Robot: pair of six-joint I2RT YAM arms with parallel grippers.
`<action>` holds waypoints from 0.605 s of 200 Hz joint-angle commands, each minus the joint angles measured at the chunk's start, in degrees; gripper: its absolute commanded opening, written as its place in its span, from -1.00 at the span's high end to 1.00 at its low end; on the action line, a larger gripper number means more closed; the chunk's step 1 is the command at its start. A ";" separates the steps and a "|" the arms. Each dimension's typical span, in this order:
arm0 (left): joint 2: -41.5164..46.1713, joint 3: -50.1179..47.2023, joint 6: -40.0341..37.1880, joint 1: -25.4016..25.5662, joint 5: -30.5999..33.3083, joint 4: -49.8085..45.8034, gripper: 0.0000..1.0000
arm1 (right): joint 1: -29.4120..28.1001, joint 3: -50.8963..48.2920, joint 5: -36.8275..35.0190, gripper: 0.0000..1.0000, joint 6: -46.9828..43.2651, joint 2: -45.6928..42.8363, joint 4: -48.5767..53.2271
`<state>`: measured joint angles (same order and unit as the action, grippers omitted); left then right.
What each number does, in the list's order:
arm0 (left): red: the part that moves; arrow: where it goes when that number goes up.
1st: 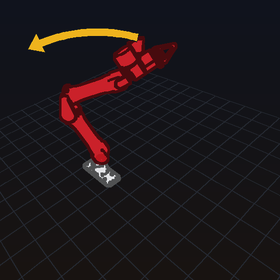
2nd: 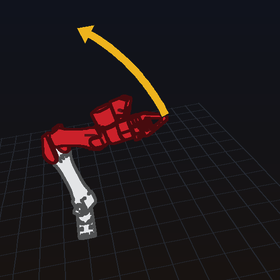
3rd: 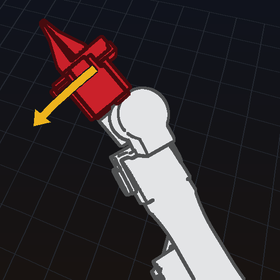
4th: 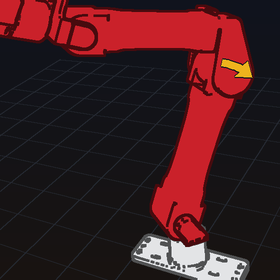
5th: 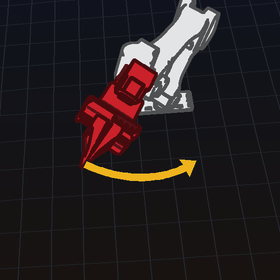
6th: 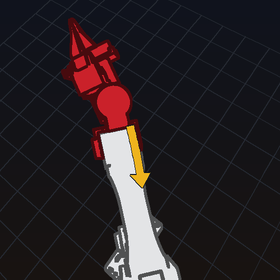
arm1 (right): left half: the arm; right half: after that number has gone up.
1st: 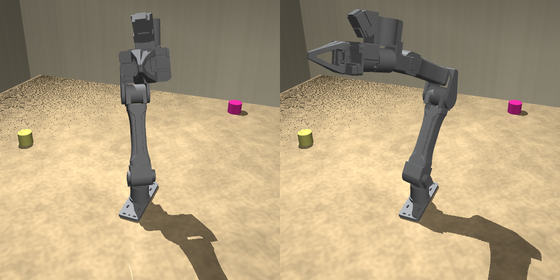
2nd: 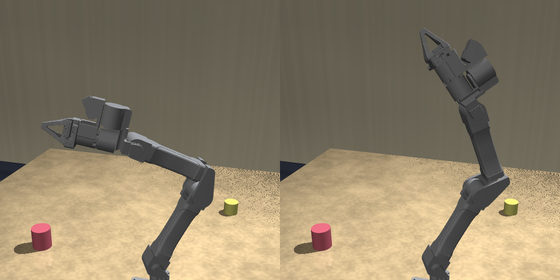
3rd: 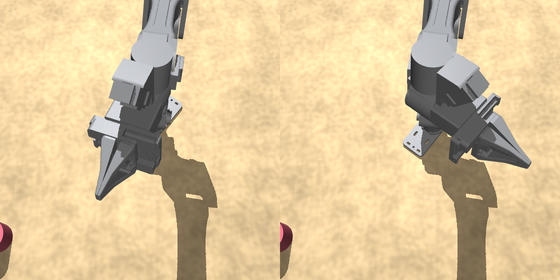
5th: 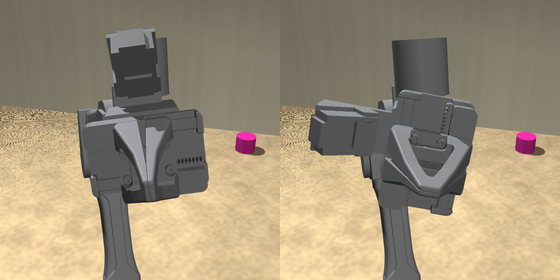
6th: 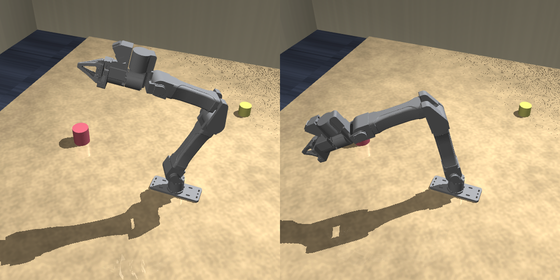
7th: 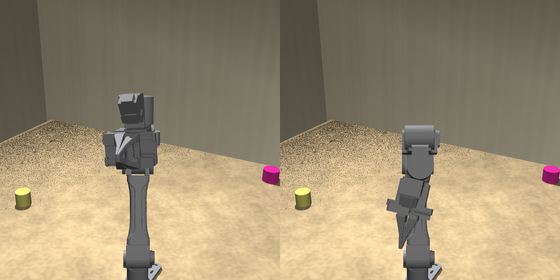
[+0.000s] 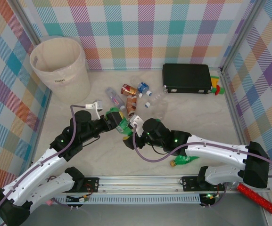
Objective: Put the plastic bottles in the bin
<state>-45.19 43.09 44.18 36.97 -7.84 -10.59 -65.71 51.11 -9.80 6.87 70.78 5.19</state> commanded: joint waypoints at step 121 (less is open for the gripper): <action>-0.45 17.89 -18.66 -0.32 28.32 -25.48 0.05 | 0.93 -7.39 -5.77 -0.98 -4.24 -3.82 -14.05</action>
<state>-44.86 56.42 31.79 36.97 10.46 -29.56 -65.52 45.45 -14.44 4.60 67.79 -2.63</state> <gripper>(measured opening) 0.594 0.990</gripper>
